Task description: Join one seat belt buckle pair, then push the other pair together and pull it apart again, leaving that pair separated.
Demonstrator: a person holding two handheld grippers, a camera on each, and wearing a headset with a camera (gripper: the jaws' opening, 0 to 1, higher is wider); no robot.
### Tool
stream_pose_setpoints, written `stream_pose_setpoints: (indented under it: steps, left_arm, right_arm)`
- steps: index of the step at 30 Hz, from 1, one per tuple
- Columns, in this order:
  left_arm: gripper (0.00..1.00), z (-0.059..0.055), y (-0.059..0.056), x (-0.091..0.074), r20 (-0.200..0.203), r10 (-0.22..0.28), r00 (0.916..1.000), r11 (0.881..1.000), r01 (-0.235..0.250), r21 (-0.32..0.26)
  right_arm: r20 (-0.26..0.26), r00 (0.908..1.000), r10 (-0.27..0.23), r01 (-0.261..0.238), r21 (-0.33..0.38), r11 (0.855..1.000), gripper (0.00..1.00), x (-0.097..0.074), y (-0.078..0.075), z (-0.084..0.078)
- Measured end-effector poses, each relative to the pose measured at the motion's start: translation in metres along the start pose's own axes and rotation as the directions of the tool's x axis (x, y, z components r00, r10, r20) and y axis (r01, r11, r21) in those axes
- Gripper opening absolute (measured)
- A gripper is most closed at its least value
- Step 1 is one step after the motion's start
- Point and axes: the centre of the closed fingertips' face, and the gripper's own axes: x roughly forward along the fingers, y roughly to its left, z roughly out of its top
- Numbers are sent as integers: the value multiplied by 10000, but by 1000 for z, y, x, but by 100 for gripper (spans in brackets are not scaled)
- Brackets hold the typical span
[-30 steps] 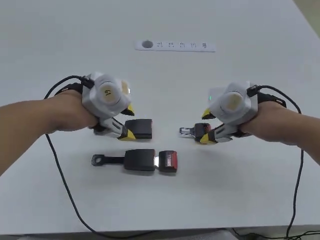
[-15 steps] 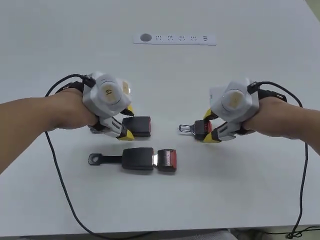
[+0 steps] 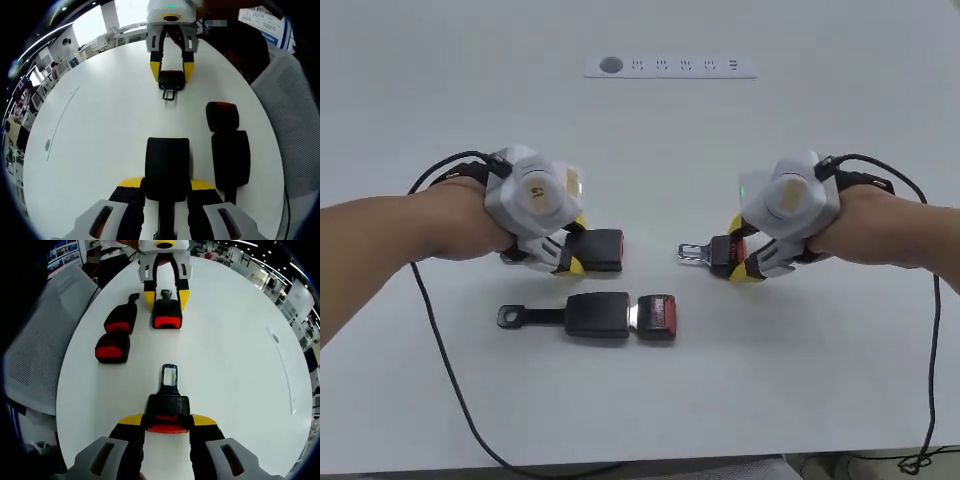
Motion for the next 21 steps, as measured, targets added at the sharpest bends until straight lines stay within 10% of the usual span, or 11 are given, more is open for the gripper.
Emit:
stream_pose_setpoints:
  steps: [21]
  left_arm:
    - [33,2,-3,-1,326,14,9995,10000,-15,6]
  right_arm:
    - [222,9997,-67,71,-174,9998,31,12,3,36]
